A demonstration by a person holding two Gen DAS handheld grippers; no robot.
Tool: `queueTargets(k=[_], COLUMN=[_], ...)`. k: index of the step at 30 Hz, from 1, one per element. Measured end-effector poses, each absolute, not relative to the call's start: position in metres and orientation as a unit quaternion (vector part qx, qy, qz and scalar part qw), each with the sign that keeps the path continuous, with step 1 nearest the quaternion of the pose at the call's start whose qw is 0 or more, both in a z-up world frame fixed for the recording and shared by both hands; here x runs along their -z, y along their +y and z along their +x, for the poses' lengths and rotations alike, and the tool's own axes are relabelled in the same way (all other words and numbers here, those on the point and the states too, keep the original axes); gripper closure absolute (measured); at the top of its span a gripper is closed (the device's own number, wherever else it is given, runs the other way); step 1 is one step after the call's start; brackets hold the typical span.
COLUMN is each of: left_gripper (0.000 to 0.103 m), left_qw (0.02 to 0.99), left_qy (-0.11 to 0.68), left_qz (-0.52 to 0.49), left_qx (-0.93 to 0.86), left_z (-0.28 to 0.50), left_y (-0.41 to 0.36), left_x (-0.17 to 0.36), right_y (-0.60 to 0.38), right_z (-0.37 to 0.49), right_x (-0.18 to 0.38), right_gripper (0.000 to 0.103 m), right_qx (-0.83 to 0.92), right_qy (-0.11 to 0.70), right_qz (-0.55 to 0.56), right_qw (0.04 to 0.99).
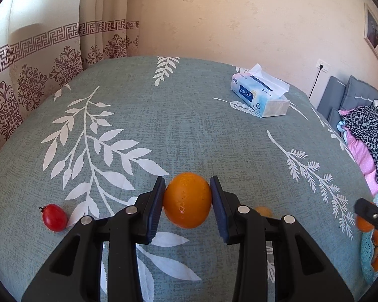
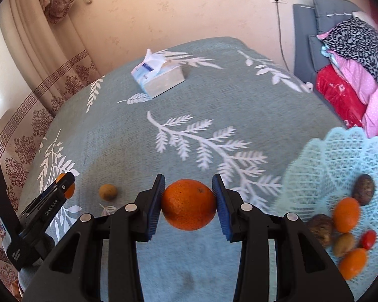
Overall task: Organize fruits
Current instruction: 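Carry the orange to the basket and release it with the right tool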
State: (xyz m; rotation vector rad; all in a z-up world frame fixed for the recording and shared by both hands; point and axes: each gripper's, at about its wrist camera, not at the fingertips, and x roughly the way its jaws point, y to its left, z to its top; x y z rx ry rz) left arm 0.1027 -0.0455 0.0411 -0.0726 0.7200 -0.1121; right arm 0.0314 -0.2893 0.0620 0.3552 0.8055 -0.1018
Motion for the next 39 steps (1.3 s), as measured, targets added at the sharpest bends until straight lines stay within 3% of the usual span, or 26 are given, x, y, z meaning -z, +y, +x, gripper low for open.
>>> queueTargets(k=[23,39], left_gripper=[0.066,0.066], left_qw=[0.934,0.933], left_qy=[0.349,0.342], left_qz=[-0.008,0.017], left_qx=[0.074,0.107], left_z=[0.086,0.055], left_y=[-0.065,-0.089], left_x=[-0.038,-0.045], right_y=[-0.409,-0.413], right_z=[-0.001,-0.027], right_x=[-0.042,-0.067], right_gripper=[0.063,0.061], right_qx=[0.159,0.158], right_qy=[0.433,0.380], right_qz=[0.235,0.241], right_qw=[0.856,0.879])
